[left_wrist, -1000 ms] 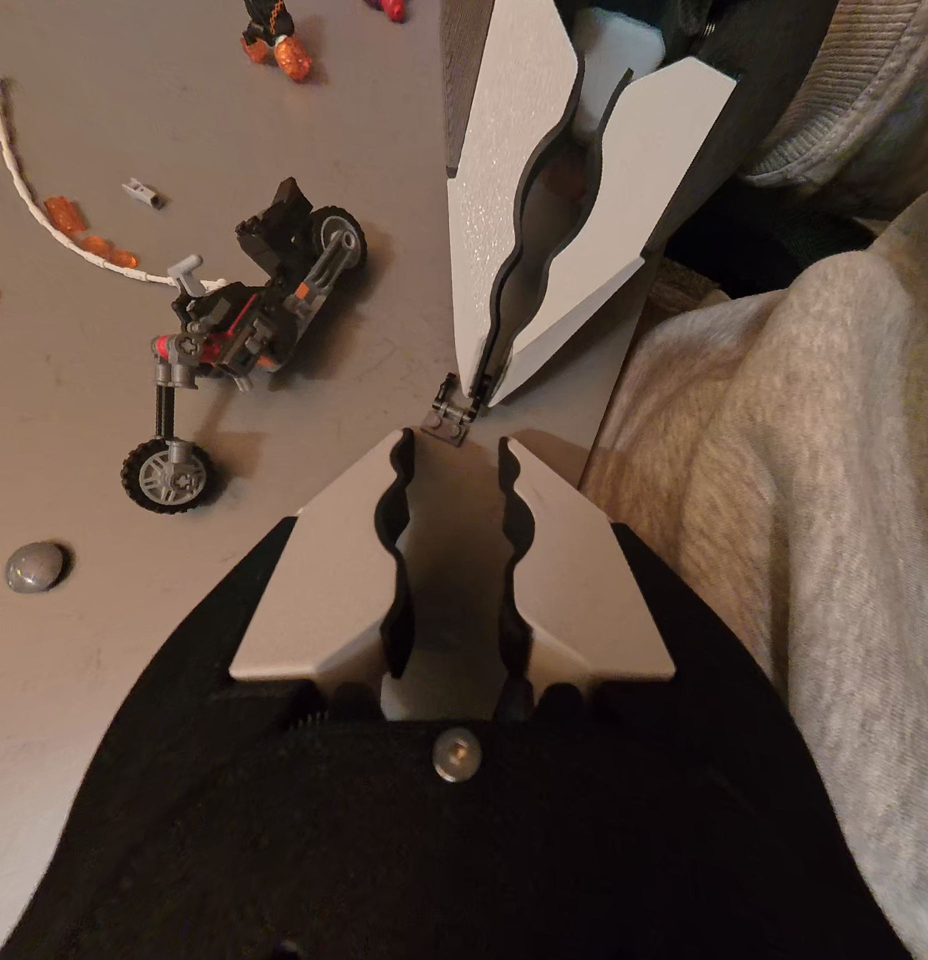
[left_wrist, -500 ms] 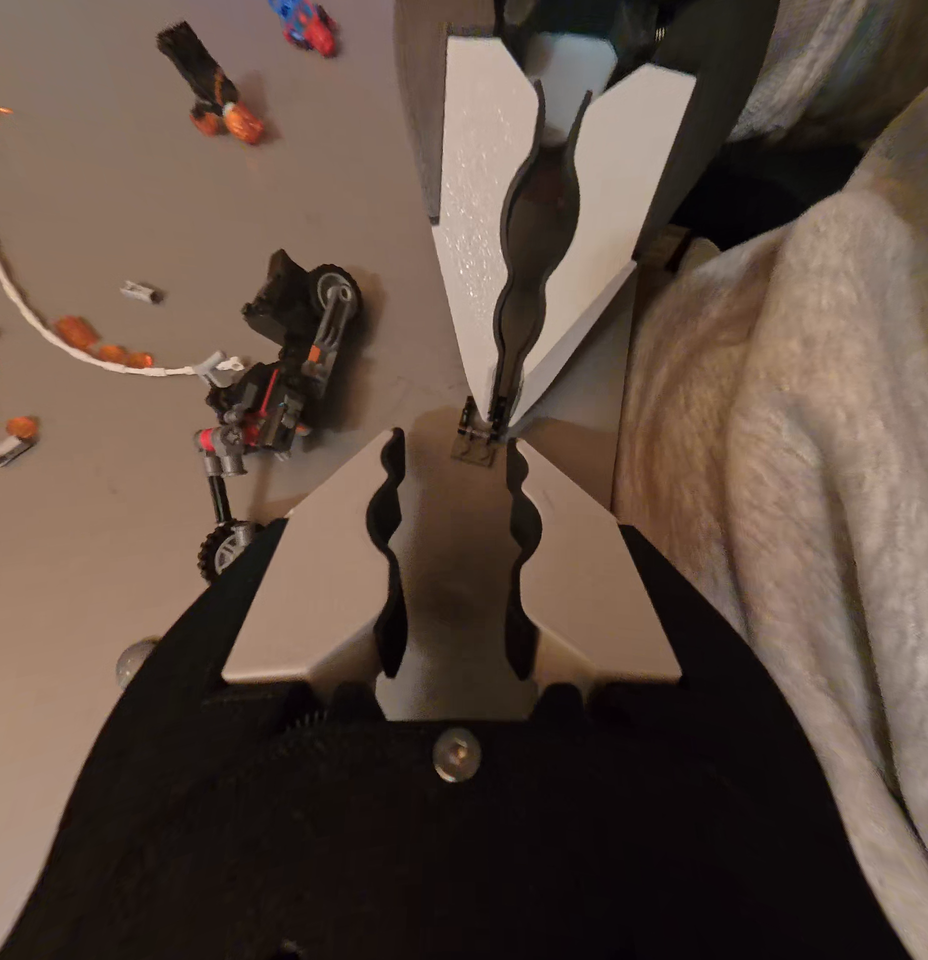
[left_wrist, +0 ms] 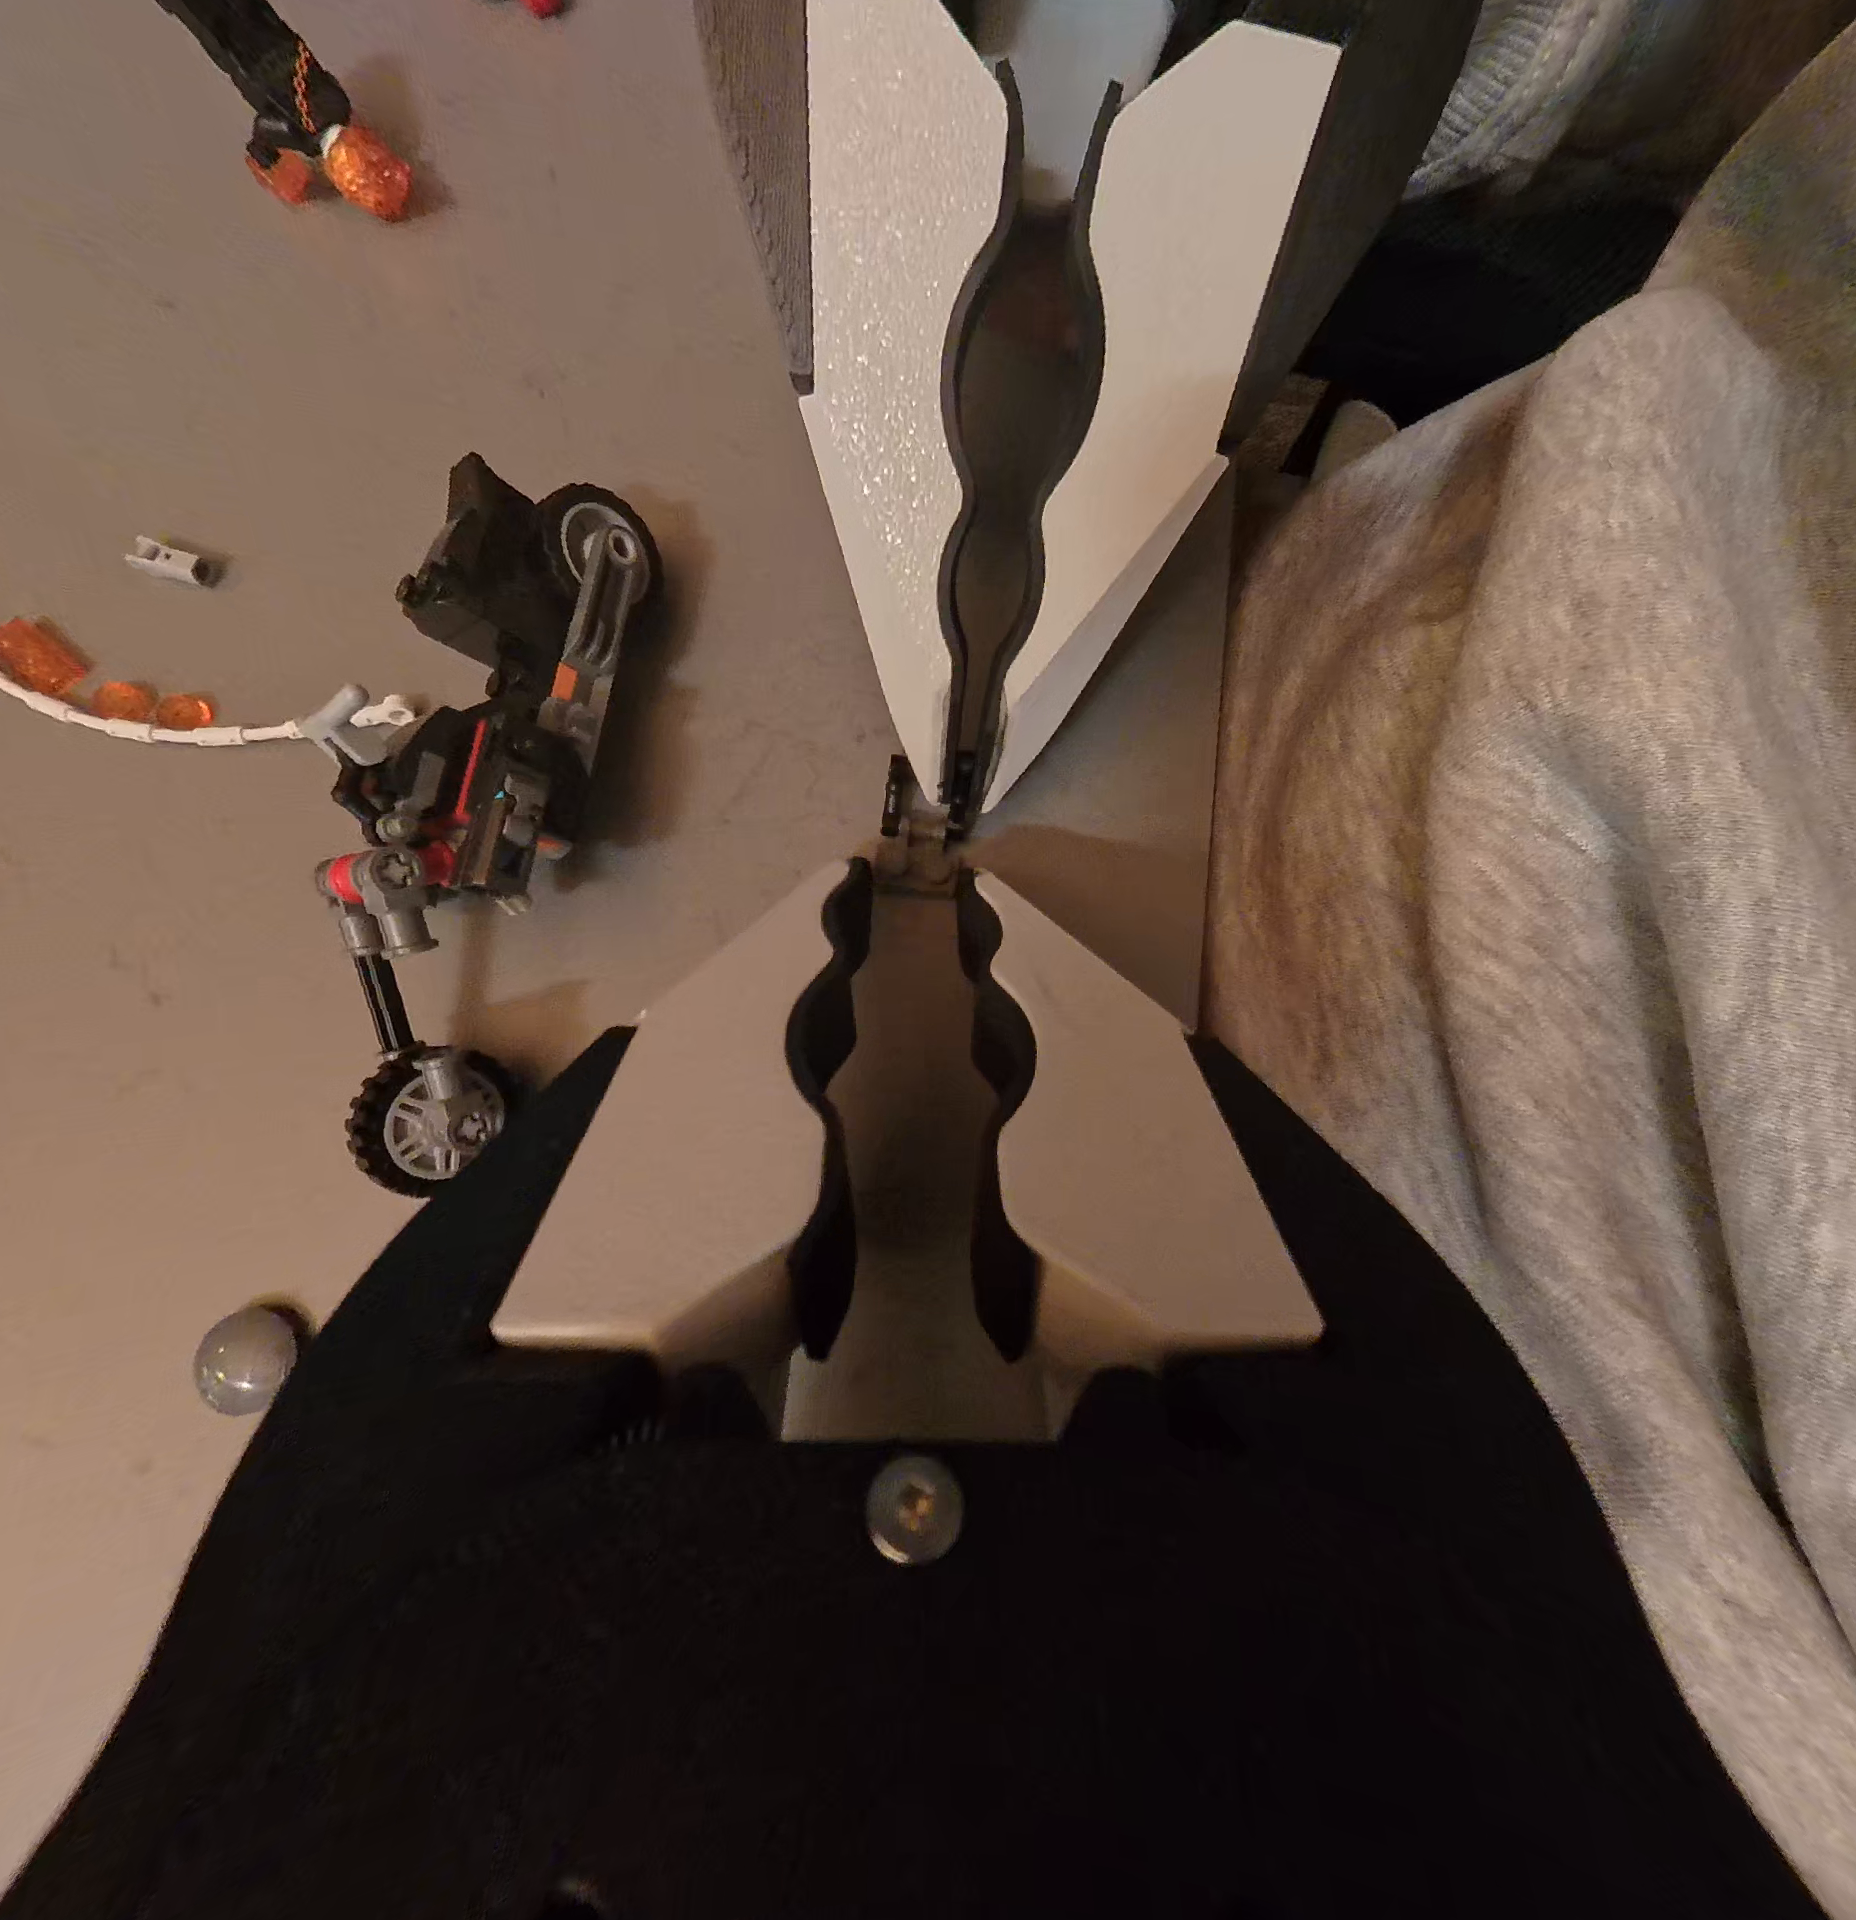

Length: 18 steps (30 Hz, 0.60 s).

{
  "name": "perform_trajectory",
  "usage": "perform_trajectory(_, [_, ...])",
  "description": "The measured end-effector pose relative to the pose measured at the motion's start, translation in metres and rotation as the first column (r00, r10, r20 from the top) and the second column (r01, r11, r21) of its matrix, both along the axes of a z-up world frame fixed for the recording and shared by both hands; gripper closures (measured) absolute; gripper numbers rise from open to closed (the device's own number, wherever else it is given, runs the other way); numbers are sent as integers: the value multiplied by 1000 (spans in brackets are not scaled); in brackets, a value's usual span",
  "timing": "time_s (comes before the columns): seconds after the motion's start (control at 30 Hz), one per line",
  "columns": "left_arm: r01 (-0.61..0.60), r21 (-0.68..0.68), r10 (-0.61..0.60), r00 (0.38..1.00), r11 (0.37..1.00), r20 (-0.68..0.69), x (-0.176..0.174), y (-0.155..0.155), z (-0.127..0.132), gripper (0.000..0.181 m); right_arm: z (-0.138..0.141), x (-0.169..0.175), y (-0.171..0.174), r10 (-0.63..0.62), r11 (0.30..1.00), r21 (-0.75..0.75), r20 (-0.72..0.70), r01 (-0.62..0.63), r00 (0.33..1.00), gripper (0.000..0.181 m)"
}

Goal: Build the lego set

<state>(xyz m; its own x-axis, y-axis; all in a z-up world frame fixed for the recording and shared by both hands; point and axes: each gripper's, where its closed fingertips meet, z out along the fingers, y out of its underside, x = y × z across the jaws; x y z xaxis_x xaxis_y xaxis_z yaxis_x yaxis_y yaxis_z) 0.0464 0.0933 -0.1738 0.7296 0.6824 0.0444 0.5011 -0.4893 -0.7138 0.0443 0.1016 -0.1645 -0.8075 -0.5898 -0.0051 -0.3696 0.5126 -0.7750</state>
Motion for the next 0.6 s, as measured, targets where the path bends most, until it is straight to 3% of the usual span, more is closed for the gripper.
perform_trajectory(0.6, [-1,-8,1,1000,1000,1,0,0,-1,165,-2,0,0,32,999,21,-24,-31,999,180])
